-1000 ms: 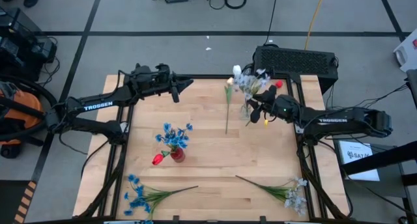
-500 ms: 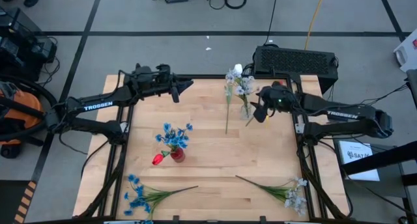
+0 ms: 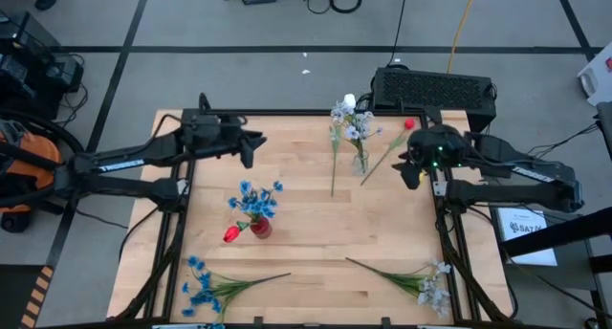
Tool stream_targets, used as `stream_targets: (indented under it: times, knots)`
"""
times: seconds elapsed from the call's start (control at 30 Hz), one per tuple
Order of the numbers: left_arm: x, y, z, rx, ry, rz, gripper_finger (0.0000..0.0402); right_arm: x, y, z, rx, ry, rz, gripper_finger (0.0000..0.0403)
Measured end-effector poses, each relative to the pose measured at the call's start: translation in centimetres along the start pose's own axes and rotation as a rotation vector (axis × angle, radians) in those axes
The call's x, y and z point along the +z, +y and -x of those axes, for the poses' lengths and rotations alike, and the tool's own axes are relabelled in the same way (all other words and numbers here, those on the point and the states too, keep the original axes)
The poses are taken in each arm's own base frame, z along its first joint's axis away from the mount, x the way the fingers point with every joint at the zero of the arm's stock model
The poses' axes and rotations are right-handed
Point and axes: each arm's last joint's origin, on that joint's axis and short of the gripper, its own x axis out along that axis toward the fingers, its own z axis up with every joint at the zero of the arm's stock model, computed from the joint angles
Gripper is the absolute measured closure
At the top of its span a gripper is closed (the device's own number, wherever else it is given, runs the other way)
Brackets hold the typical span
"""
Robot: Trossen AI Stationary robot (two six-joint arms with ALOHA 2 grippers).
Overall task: Sort flowers into vase by color
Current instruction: Put the blue flowers into the red vase
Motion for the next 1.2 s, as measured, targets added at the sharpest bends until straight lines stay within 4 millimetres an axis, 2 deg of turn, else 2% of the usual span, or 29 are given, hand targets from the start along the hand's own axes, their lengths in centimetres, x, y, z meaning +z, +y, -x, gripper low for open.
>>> stream_targets:
  times: [0.17, 0.4, 0.6, 0.87, 1.03, 1.2]
  knots:
    - [-1.6, -0.1, 1.0, 0.138, 0.096, 0.031, 0.0281, -0.3, 0.9, -0.3, 0.057, 0.047, 0.029, 0.0268]
    - [-3.2, 0.7, 2.0, 0.273, 0.223, 0.130, 0.0281, -0.8, 2.9, -1.7, 0.106, 0.144, 0.075, 0.0386]
    - [-4.0, 1.0, 2.3, 0.313, 0.308, 0.122, 0.0281, -0.9, 5.9, -3.7, 0.140, 0.159, 0.070, 0.0397]
    - [-5.3, 1.6, 3.1, 0.336, 0.492, 0.100, 0.0281, -0.5, 11.9, -5.6, 0.106, 0.148, 0.103, 0.0402]
    - [-6.0, 1.9, 3.7, 0.349, 0.598, 0.086, 0.0281, 0.5, 17.5, -6.6, 0.089, 0.125, 0.205, 0.0402]
    - [-6.6, 2.2, 4.3, 0.382, 0.681, 0.071, 0.0281, 0.9, 23.2, -8.9, 0.075, 0.118, 0.284, 0.0403]
